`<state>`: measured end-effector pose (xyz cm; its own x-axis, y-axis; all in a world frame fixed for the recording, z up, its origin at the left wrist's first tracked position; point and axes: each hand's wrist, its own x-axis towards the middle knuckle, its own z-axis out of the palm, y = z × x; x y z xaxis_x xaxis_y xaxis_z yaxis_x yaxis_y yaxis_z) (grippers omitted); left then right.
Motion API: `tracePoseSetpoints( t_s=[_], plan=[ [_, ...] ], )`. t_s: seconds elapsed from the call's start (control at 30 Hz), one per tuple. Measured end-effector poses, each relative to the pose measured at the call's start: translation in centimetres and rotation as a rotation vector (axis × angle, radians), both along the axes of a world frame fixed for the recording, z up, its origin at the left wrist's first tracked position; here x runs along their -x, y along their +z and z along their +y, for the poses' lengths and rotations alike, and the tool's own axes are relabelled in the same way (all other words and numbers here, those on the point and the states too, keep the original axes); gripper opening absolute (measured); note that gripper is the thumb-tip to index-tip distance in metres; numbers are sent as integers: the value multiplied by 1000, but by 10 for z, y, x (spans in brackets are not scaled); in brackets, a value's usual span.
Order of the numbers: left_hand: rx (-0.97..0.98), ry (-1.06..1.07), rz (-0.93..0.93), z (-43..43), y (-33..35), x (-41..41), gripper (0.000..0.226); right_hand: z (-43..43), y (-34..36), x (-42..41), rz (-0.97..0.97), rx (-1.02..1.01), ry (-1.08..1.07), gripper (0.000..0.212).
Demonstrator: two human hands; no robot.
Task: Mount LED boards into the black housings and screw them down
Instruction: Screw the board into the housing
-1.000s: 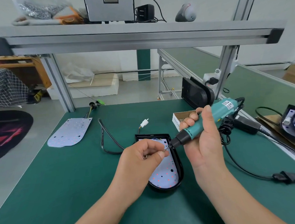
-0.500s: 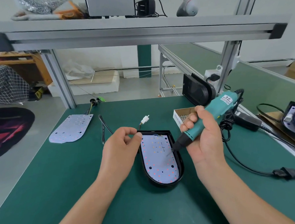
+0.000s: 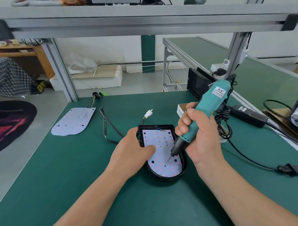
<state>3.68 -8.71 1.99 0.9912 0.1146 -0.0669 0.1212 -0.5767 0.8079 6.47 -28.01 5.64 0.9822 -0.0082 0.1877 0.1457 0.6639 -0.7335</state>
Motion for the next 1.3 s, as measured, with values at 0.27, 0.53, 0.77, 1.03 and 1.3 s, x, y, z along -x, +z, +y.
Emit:
tracePoseSetpoints(
  t_s=[0.27, 0.53, 0.77, 1.03, 1.3],
  plan=[
    [15, 9, -26, 0, -6, -3, 56, 5, -1, 5, -70, 99, 50, 11],
    [-35, 25, -37, -3, -4, -2, 55, 10, 3, 13, -144, 187, 91, 12],
    [-64, 23, -29, -6, 3, 1, 57, 19, 8, 24, -303, 333, 197, 14],
    [-67, 25, -35, -7, 5, 3, 45, 16, 9, 19, -295, 328, 270, 8],
    [-48, 32, -23, -11, 5, 6, 40, 4, 12, 18, -333, 317, 200, 15]
  ],
)
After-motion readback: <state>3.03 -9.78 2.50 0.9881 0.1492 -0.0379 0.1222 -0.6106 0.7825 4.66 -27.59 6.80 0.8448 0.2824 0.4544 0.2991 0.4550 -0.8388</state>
